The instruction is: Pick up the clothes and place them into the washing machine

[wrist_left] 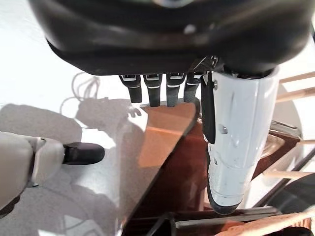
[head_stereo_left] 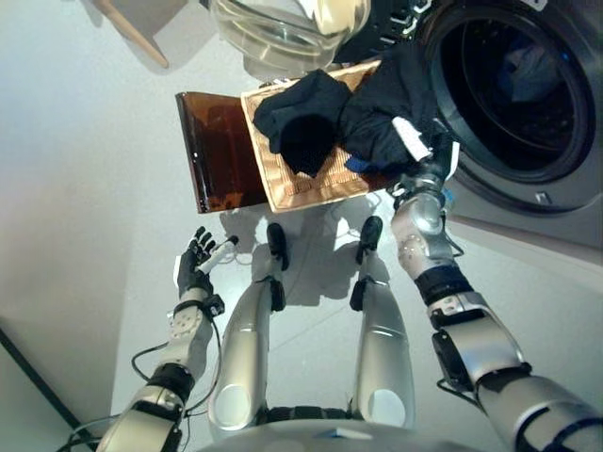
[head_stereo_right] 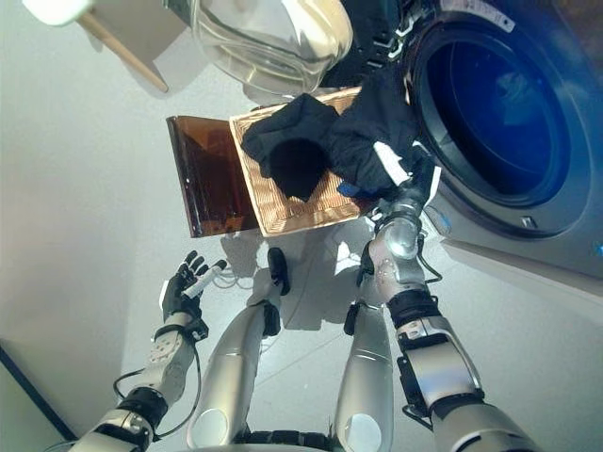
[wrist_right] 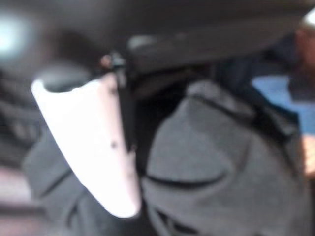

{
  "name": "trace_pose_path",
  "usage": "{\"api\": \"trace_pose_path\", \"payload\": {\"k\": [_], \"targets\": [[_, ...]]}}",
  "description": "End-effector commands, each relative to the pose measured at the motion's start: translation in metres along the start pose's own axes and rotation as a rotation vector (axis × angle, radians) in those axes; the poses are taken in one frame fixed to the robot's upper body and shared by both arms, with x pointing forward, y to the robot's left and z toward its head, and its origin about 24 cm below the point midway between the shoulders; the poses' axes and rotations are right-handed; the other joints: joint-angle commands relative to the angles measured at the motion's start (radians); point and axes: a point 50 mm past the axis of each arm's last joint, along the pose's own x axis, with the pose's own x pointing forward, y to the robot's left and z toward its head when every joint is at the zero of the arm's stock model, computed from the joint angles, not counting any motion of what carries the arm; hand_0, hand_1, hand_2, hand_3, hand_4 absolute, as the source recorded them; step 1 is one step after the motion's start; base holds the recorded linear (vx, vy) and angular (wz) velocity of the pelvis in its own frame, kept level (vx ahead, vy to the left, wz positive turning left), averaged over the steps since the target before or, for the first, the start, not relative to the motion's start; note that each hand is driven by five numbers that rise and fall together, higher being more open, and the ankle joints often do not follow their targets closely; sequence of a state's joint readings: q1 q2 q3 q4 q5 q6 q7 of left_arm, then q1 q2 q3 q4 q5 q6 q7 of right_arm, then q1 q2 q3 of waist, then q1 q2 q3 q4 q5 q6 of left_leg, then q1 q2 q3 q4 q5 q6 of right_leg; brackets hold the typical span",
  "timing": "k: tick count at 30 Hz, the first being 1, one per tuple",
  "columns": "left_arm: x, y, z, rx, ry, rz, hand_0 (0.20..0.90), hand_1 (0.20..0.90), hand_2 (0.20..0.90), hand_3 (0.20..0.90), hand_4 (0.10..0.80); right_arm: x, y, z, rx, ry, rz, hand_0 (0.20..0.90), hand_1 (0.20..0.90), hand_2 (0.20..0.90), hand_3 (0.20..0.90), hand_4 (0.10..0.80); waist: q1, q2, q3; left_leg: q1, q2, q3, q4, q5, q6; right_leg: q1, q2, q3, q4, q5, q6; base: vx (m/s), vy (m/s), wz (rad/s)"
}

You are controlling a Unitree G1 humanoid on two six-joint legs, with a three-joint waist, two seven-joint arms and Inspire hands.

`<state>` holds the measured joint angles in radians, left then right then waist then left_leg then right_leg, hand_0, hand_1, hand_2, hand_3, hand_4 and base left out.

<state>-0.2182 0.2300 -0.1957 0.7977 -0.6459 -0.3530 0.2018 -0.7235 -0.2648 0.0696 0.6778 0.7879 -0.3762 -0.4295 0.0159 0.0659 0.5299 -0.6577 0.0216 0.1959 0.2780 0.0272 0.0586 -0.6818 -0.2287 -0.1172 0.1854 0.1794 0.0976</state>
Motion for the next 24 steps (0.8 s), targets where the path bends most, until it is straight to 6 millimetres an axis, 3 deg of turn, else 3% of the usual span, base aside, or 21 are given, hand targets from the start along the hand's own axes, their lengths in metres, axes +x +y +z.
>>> {"api": "trace_pose_path", "payload": {"k": [1, 7, 14, 15, 16, 18, 20, 24], "targets": [[-0.017, 0.023, -0.023, -0.025, 0.060, 0.096, 0.900, 0.900, 0.900, 0.900, 0.800, 0.007, 0.004, 0.045, 0.231, -0.214, 0.030, 0.200, 0.200, 0.200, 0.200, 0.300, 0.014, 0.049, -0.088, 0.027, -0.011, -0.038, -0.122, 0.032, -0.093, 0.010, 0.002, -0.020, 0.184, -0.178, 0.025, 0.000, 0.000, 0.00], [-0.019, 0.021, -0.029, -0.035, 0.086, 0.093, 0.900, 0.900, 0.900, 0.900, 0.800, 0.011, -0.001, 0.054, 0.431, -0.232, -0.022, 0.200, 0.200, 0.200, 0.200, 0.300, 0.011, 0.049, -0.096, 0.027, -0.010, -0.039, -0.121, 0.028, -0.093, 0.008, 0.003, -0.014, 0.184, -0.179, 0.023, 0.000, 0.000, 0.00], [-0.021, 0.023, -0.032, -0.042, 0.104, 0.101, 0.900, 0.900, 0.900, 0.900, 0.800, 0.017, -0.006, 0.068, 0.495, -0.279, -0.060, 0.200, 0.200, 0.200, 0.200, 0.300, 0.012, 0.048, -0.105, 0.026, -0.012, -0.040, -0.120, 0.025, -0.093, 0.008, 0.003, -0.014, 0.185, -0.180, 0.023, -0.014, 0.000, 0.00], [-0.020, 0.023, -0.031, -0.041, 0.102, 0.101, 0.900, 0.900, 0.900, 0.900, 0.800, 0.019, -0.006, 0.072, 0.502, -0.290, -0.065, 0.200, 0.200, 0.200, 0.200, 0.300, 0.013, 0.050, -0.098, 0.014, -0.009, -0.030, -0.119, 0.051, -0.086, -0.001, 0.003, -0.024, 0.179, -0.154, 0.013, 0.000, 0.000, 0.00], [-0.021, 0.024, -0.031, -0.042, 0.102, 0.101, 0.900, 0.900, 0.900, 0.900, 0.800, 0.021, -0.006, 0.075, 0.506, -0.296, -0.069, 0.200, 0.200, 0.200, 0.200, 0.300, 0.014, 0.050, -0.107, 0.024, -0.012, -0.040, -0.122, 0.027, -0.093, 0.007, 0.005, -0.014, 0.182, -0.178, 0.023, 0.000, 0.000, 0.00], [-0.021, 0.024, -0.031, -0.039, 0.100, 0.098, 0.900, 0.900, 0.900, 0.900, 0.800, 0.026, -0.006, 0.082, 0.510, -0.308, -0.079, 0.200, 0.200, 0.200, 0.200, 0.300, 0.018, 0.052, -0.099, 0.012, -0.010, -0.029, -0.118, 0.049, -0.085, -0.003, 0.004, -0.023, 0.182, -0.156, 0.014, 0.000, 0.000, 0.00], [-0.021, 0.024, -0.031, -0.037, 0.098, 0.094, 0.900, 0.900, 0.900, 0.900, 0.800, 0.031, -0.004, 0.090, 0.509, -0.320, -0.086, 0.200, 0.200, 0.200, 0.200, 0.300, 0.021, 0.053, -0.107, 0.021, -0.013, -0.039, -0.121, 0.026, -0.092, 0.004, 0.005, -0.012, 0.185, -0.180, 0.023, 0.000, 0.000, 0.00], [-0.021, 0.028, -0.029, -0.019, 0.092, 0.086, 0.900, 0.900, 0.900, 0.900, 0.800, 0.046, -0.001, 0.120, 0.489, -0.372, -0.098, 0.200, 0.200, 0.200, 0.200, 0.300, 0.031, 0.059, -0.099, 0.006, -0.010, -0.029, -0.119, 0.050, -0.084, -0.009, 0.004, -0.020, 0.185, -0.159, 0.015, 0.000, 0.000, 0.00]]}}
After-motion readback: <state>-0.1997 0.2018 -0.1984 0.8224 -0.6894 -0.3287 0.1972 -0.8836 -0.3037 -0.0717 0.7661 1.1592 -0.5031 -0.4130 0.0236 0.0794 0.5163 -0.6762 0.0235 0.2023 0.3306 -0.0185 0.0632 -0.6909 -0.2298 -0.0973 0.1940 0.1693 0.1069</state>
